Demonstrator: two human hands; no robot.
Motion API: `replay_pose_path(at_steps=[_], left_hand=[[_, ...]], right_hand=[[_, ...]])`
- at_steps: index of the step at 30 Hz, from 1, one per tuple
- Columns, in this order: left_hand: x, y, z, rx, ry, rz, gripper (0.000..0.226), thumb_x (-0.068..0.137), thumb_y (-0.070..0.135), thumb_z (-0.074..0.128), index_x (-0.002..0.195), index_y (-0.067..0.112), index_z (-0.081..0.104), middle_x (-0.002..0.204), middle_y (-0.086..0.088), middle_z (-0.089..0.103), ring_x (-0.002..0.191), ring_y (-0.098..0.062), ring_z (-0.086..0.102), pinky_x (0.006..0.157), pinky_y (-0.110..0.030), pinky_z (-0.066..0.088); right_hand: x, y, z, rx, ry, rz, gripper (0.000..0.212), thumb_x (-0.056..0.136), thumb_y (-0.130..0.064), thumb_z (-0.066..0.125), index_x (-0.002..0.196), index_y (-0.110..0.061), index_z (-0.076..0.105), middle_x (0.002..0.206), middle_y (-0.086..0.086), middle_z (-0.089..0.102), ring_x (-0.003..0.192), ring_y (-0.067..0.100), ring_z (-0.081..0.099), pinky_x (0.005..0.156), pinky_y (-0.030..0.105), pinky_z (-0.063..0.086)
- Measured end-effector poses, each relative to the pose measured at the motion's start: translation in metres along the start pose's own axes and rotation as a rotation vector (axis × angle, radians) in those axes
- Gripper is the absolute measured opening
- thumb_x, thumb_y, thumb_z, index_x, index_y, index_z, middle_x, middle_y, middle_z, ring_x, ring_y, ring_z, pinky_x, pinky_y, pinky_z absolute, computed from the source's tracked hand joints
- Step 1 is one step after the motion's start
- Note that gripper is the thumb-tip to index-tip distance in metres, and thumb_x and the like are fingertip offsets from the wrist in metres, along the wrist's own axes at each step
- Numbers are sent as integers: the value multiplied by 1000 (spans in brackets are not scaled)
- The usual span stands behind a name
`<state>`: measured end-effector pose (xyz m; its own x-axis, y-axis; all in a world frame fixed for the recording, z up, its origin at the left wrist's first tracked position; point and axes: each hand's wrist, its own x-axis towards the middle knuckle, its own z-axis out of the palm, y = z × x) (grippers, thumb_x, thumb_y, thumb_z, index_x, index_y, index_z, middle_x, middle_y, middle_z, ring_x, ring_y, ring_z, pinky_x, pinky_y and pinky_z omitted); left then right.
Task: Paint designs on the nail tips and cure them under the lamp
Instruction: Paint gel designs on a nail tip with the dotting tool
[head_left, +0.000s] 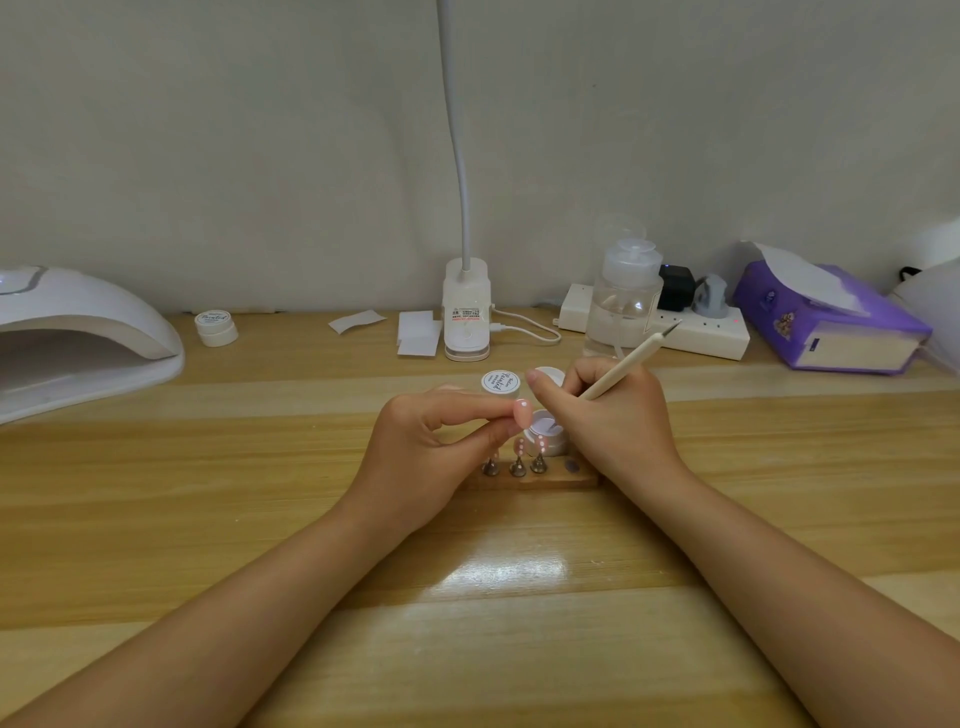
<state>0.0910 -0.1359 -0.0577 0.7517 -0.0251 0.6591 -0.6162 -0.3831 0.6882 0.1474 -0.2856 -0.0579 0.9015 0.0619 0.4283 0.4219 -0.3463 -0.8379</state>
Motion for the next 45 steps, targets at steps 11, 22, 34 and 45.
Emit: replay_pose_path(at_steps=[11, 22, 34, 45], left_hand=[[0, 0, 0, -1, 0, -8, 28, 71, 16, 67, 98, 11, 68, 83, 14, 69, 78, -2, 65, 72, -16, 49], [0, 2, 0, -9, 7, -31, 27, 70, 17, 67, 97, 11, 69, 85, 7, 71, 83, -7, 67, 76, -22, 53], [0, 2, -1, -12, 17, -25, 23, 72, 16, 68, 95, 13, 70, 83, 10, 71, 78, -2, 66, 69, -17, 52], [1, 0, 0, 9, 4, 6, 24, 72, 16, 69, 96, 13, 70, 84, 14, 70, 80, 1, 65, 71, -17, 49]], right_hand=[[2, -4, 0, 106, 131, -43, 43, 80, -27, 69, 48, -9, 46, 42, -3, 44, 43, 5, 42, 49, 19, 37], [3, -21, -7, 443, 138, -47, 39, 85, -25, 64, 51, -13, 49, 39, -5, 50, 39, 3, 47, 49, 10, 41], [-6, -35, 1, 601, -103, 16, 51, 79, 7, 57, 39, -22, 42, 36, -7, 43, 34, 5, 47, 43, 14, 41], [-10, -39, 0, 543, -115, 10, 33, 73, 8, 54, 48, -9, 40, 34, -4, 46, 33, 5, 45, 40, 14, 41]])
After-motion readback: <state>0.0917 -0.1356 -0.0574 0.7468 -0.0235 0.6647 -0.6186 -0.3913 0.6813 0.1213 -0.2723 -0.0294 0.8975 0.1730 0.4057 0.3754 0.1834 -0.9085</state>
